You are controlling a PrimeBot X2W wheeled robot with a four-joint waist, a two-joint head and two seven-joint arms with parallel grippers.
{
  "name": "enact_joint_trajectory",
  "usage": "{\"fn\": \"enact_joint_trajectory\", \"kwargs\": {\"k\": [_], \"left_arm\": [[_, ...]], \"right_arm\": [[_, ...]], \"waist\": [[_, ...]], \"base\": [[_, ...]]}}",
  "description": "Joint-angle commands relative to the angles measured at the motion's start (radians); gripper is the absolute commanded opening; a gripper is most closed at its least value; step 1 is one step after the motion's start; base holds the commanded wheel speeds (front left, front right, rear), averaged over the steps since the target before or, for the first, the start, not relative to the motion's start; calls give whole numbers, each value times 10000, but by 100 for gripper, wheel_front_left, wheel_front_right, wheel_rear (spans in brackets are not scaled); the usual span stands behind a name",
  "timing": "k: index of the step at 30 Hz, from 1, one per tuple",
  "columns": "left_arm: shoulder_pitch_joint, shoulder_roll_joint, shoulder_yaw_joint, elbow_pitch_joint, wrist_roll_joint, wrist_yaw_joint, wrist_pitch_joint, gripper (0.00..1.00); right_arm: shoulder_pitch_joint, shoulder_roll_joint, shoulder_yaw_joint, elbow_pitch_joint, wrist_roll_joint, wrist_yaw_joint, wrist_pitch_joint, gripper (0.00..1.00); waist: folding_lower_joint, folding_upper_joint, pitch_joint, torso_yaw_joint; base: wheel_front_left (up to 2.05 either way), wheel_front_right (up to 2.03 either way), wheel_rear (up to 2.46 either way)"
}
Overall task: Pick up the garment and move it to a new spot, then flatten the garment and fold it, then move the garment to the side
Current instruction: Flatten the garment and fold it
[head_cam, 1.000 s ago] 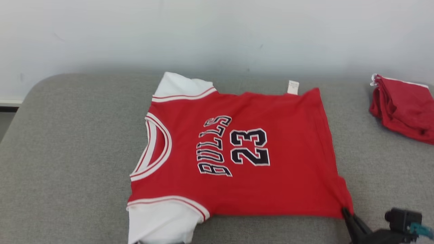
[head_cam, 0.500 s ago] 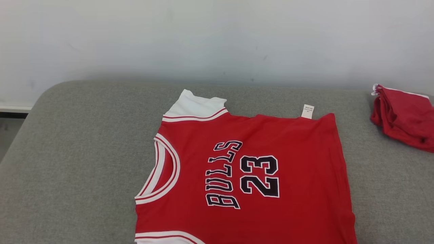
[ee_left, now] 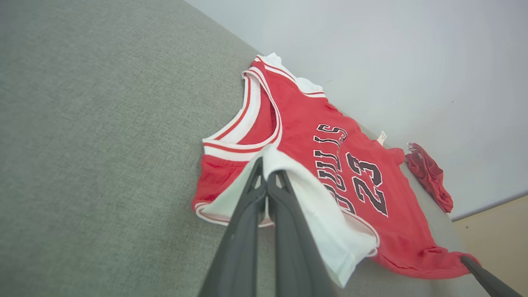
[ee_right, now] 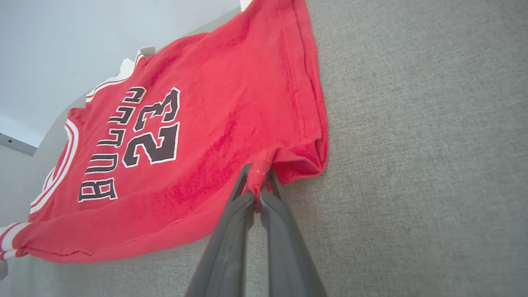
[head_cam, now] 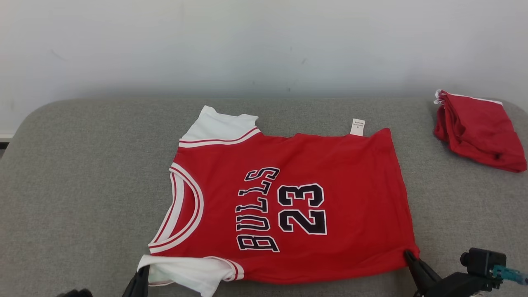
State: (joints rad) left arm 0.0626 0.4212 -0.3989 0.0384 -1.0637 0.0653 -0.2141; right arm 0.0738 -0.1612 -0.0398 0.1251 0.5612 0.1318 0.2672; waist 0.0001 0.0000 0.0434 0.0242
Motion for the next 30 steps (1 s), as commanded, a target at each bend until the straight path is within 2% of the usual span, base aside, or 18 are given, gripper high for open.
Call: {"fn": "enact_joint_trajectory", "kwargs": {"k": [1,6,19,25,30], "left_arm": [[-346,68,32,78,3,-29,152,0],[-1568,236,-172,818,161,-299,790,0],[-4883,-155,-1020,4103,627,-1436,2021,0],[-5789,-345,-1201,5270,617,-1759,1979,0],[-6314,-505,-1393,6159,658,-1910,1601,0]], "right_arm": [[-264,-44,-20,70,-53,-28,119,0],[-1156,-145,-73,390,-131,-28,541,0],[-3079,-289,-504,1512,-547,-28,1046,0],[-3546,-240,-636,2008,-824,-28,1168,0],[-3743,-235,-456,2145,-938,-28,805,0]], "waist": [[-1,0,46,-38],[-1,0,158,-66],[-1,0,924,-122],[-1,0,1192,-136],[-1,0,1229,-217]], "base": [[0,0,0],[0,0,0],[0,0,0],[0,0,0],[0,0,0]]}}
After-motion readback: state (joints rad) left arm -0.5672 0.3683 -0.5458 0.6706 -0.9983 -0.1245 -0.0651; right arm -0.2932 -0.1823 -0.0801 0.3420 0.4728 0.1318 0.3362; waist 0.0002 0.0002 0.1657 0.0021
